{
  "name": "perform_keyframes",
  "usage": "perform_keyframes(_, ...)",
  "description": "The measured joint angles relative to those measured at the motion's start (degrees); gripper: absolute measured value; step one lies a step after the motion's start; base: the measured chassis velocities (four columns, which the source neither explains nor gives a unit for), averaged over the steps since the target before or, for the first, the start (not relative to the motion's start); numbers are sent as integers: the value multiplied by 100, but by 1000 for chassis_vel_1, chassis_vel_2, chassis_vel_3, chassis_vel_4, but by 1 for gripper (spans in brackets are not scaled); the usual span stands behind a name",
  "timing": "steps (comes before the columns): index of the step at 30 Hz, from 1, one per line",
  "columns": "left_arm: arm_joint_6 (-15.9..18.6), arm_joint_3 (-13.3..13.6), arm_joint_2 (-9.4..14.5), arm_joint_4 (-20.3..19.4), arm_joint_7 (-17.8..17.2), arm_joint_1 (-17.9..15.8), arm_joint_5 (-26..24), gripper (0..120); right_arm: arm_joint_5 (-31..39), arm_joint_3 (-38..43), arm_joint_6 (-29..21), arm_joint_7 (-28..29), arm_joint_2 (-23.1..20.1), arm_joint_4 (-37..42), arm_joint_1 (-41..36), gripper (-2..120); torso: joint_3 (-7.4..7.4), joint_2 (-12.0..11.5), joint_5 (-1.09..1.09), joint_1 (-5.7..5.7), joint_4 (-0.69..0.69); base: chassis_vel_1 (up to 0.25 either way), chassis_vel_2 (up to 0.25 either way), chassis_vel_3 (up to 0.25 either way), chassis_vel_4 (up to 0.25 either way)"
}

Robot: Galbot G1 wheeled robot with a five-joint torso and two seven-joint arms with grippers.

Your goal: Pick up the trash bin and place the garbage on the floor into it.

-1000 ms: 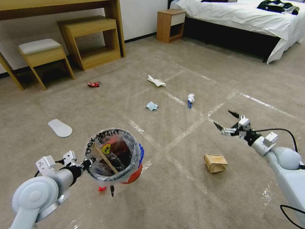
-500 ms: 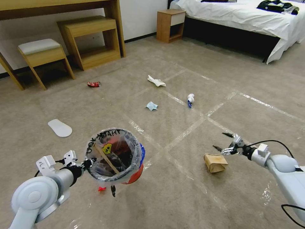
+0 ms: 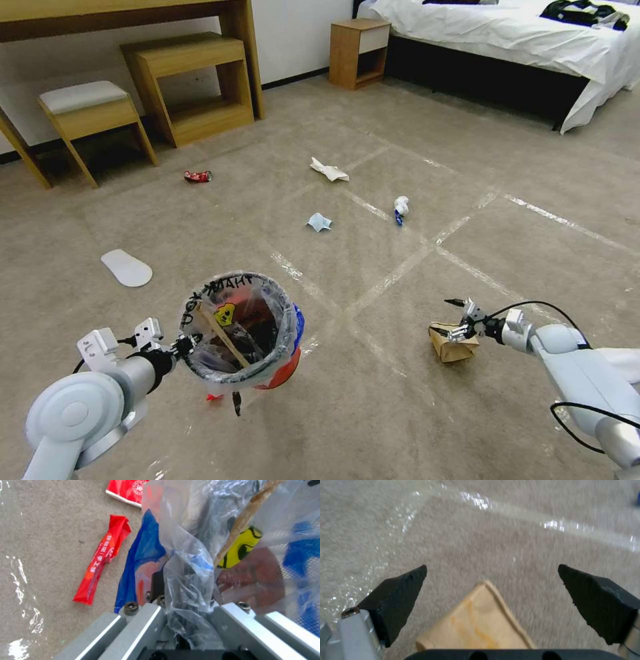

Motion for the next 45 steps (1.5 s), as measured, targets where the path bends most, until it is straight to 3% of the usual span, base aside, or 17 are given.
perform_keyframes(30, 0, 4, -157, -176, 12, 169, 184, 1, -85, -190, -557, 1088, 346, -305, -42, 100, -1, 0, 0, 0, 1, 0, 0, 0, 0)
perform_keyframes(45, 0, 64, -233, -209, 39, 221, 309, 1, -17, -191, -366, 998, 226, 35, -153, 100, 0, -1, 2, 0, -2, 0, 0, 0, 0)
